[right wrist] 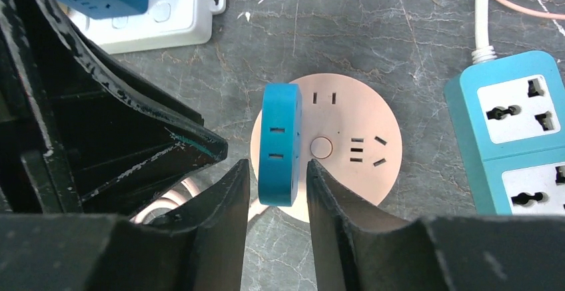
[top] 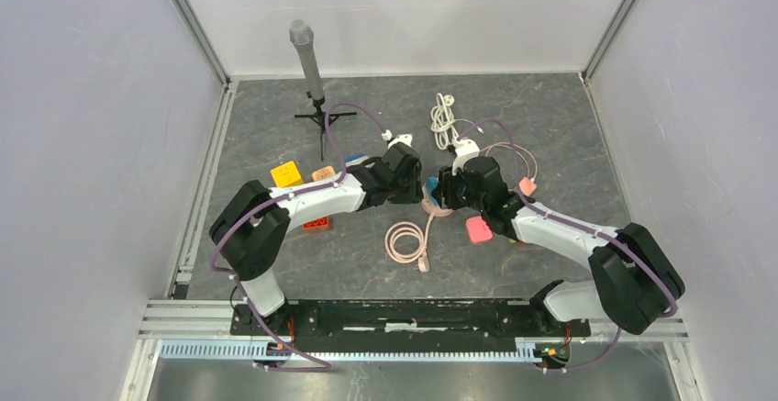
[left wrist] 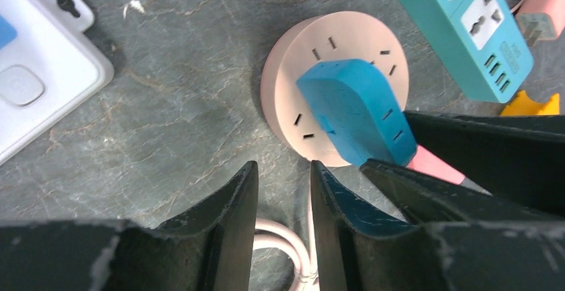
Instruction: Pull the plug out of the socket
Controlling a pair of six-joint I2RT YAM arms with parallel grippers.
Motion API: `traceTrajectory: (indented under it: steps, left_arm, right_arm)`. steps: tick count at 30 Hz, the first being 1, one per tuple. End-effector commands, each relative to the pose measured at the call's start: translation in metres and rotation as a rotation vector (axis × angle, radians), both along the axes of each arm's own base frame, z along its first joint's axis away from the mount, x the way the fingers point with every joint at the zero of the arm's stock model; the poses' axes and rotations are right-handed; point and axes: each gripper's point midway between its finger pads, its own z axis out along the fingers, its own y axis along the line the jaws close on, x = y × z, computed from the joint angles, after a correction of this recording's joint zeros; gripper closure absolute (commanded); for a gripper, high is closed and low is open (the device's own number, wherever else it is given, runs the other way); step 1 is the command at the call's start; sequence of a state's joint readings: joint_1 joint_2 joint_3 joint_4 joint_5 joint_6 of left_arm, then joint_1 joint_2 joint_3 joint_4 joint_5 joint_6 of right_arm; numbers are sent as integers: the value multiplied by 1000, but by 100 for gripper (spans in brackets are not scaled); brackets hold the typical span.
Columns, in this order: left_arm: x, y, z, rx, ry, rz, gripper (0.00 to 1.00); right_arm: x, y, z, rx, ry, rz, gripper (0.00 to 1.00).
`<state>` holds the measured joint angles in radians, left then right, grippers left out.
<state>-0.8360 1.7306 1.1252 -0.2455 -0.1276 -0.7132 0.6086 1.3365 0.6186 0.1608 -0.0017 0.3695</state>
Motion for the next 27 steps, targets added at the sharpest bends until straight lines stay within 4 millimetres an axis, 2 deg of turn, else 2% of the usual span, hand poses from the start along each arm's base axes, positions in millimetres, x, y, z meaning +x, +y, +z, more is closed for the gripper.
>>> traceTrajectory:
  steps: [1,6,13,20,27]
  left_arm:
    - [13,-19,16,-57,-82,-39,59]
    - [14,-16,0,-80,-61,36,59]
    - [14,-14,-16,-89,-28,98,60]
    - [6,-21,-32,-101,7,40,61]
    - [2,-16,-42,-98,13,52,61]
  right_arm:
    - [7,6,12,-16,-32,38,56]
    - [8,6,13,12,-16,3,55]
    - [16,7,11,13,-23,-21,64]
    - [15,6,10,14,1,-40,84]
    - [12,9,7,26,19,-27,94]
